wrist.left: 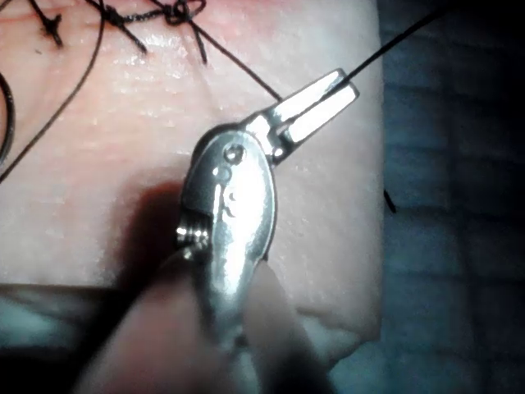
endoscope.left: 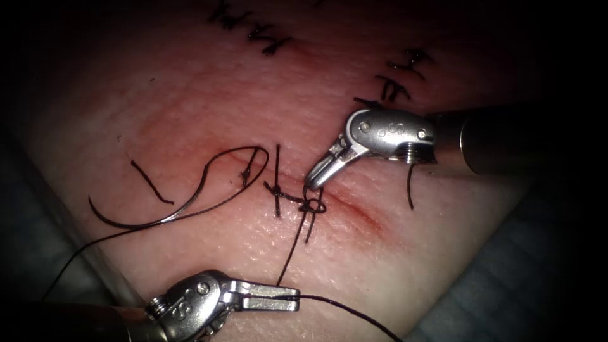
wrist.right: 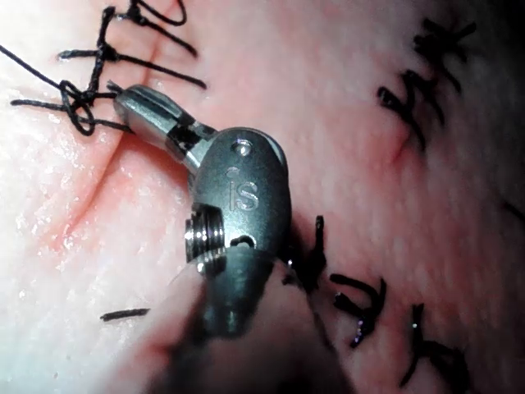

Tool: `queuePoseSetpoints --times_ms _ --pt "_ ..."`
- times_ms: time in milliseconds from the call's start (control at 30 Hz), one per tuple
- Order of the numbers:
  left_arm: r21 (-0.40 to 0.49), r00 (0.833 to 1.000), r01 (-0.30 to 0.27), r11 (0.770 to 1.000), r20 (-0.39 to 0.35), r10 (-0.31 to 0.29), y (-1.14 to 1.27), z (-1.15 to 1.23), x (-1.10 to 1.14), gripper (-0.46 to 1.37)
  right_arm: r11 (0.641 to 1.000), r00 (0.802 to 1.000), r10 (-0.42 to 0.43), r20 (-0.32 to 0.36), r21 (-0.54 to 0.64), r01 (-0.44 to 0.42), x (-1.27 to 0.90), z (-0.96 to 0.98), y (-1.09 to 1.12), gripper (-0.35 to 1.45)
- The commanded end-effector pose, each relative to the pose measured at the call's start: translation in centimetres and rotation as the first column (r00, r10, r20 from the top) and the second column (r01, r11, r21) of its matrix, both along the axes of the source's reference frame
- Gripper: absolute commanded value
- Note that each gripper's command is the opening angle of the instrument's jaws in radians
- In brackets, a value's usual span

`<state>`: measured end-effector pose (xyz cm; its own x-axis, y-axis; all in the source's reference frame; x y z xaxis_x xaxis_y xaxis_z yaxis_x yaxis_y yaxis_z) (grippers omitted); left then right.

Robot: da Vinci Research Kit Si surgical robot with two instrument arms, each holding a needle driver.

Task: Wound Closure
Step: Tie the knot by moving the left arm down and the right arm up.

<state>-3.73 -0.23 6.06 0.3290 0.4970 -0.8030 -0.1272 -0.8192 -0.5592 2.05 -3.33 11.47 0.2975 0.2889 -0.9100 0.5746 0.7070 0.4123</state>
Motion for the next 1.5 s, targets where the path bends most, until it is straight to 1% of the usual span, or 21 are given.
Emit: queuePoseSetpoints --times_ms 33,133,333,533,600,633,767,900,933,1033,1133,1233,1367,1500 --pt "-0.001 1.000 -0.008 1.000 0.005 0.008 0.00 -0.01 -0.01 -0.35 1.000 1.000 0.007 -0.001 -0.001 -0.007 0.00 0.00 -0.01 -0.35" --pt "0.007 1.000 -0.015 1.000 0.009 0.015 -0.05 0.00 -0.03 -0.35 1.000 1.000 0.022 0.015 0.000 -0.022 0.01 0.04 -0.01 -0.35" --pt "0.023 1.000 -0.029 0.999 0.009 0.029 -0.21 0.07 -0.05 -0.35 0.996 0.994 0.087 0.066 -0.004 -0.087 -0.02 0.17 0.05 -0.35" --pt "0.053 0.999 -0.035 0.998 0.021 0.034 -0.40 0.11 -0.09 -0.35 0.993 0.989 0.118 0.091 0.002 -0.119 -0.06 0.20 0.09 -0.35" --pt "0.068 0.999 -0.042 0.997 0.026 0.040 -0.53 0.11 -0.10 -0.35 0.992 0.987 0.127 0.096 0.005 -0.128 -0.06 0.20 0.09 -0.35" --pt "0.067 0.999 -0.042 0.997 0.027 0.041 -0.54 0.10 -0.11 -0.35 0.992 0.988 0.125 0.095 0.006 -0.126 -0.06 0.20 0.09 -0.35" --pt "0.096 0.998 -0.065 0.993 0.015 0.064 -0.71 0.10 -0.11 -0.35 0.990 0.985 0.143 0.101 0.006 -0.144 -0.06 0.21 0.11 -0.35" --pt "0.116 0.997 -0.081 0.990 0.024 0.079 -0.93 0.09 -0.07 -0.35 0.986 0.980 0.163 0.114 0.009 -0.165 -0.07 0.21 0.18 -0.35" --pt "0.127 0.996 -0.087 0.988 0.030 0.084 -1.02 0.09 -0.05 -0.35 0.985 0.979 0.169 0.115 0.005 -0.170 -0.07 0.21 0.20 -0.35" --pt "0.133 0.995 -0.102 0.986 0.024 0.100 -1.14 0.09 -0.01 -0.35 0.983 0.976 0.180 0.120 0.000 -0.182 -0.08 0.21 0.23 -0.35" --pt "0.132 0.994 -0.112 0.985 0.023 0.110 -1.19 0.05 0.06 -0.35 0.981 0.973 0.195 0.125 -0.010 -0.196 -0.08 0.21 0.28 -0.35" --pt "0.137 0.994 -0.110 0.984 0.024 0.108 -1.23 0.03 0.10 -0.35 0.979 0.972 0.202 0.124 -0.017 -0.201 -0.09 0.21 0.29 -0.35" --pt "0.143 0.994 -0.112 0.983 0.027 0.110 -1.30 0.05 0.06 -0.35 0.980 0.973 0.199 0.120 -0.020 -0.198 -0.09 0.20 0.27 -0.35" --pt "0.141 0.993 -0.116 0.983 0.028 0.113 -1.31 0.07 0.05 -0.35 0.979 0.971 0.202 0.125 -0.030 -0.200 -0.09 0.20 0.26 -0.35"
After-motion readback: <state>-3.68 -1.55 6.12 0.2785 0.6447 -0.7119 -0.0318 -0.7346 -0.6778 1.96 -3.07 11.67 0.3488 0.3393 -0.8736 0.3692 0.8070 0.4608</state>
